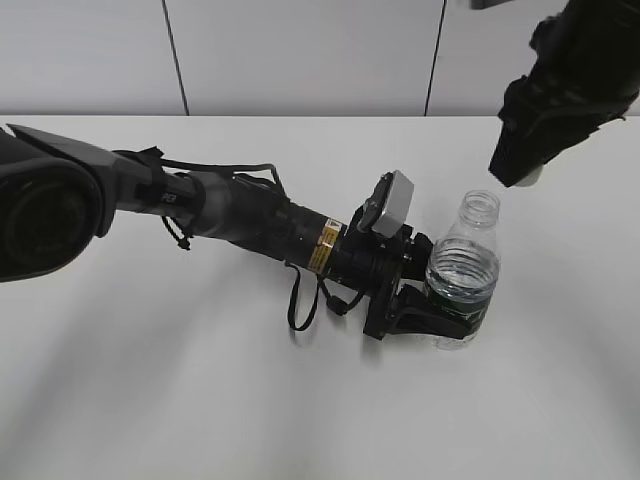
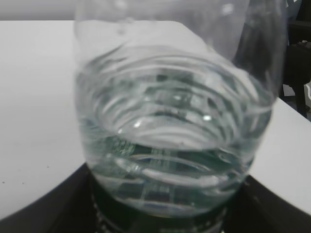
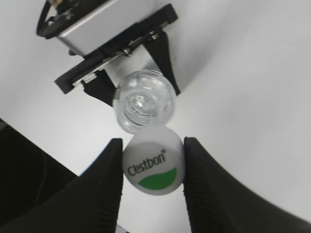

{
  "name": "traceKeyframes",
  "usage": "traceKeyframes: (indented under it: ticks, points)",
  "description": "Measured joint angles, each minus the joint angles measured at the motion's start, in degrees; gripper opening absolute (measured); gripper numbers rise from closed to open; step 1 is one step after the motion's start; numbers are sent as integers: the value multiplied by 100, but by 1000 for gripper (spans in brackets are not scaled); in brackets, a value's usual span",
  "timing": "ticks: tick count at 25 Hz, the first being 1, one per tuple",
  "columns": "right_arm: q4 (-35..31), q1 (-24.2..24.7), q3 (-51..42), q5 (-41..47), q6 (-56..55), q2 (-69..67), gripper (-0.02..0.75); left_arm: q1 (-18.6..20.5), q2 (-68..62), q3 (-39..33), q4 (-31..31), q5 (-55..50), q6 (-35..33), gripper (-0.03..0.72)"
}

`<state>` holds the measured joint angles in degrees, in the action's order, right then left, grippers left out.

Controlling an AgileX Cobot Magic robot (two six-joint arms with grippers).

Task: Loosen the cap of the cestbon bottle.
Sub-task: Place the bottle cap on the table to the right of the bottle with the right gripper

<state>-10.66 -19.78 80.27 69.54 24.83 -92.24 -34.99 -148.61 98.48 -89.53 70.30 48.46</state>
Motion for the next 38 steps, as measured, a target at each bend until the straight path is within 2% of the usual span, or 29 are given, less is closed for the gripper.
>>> traceKeyframes:
  ticks: [6,10,16,22,29,38]
  points:
    - [1022,0,-142,0,-897,436,293,0,0,0,0,0,0,504]
    - [1314,47,-589,0,-1136,717,293,0,0,0,0,0,0,504]
    - [1331,730,-1795,-303,-1550,1012,293,0,0,0,0,0,0,504]
    - [1011,1411,-2935,-1633,-1820,1172,293,0,0,0,0,0,0,504]
    - [473,1873,-4009,-3382,-2098,1172,293,0,0,0,0,0,0,504]
    - [-248,1924,-4224,-4203,-1977,616,293,0,0,0,0,6,0,504]
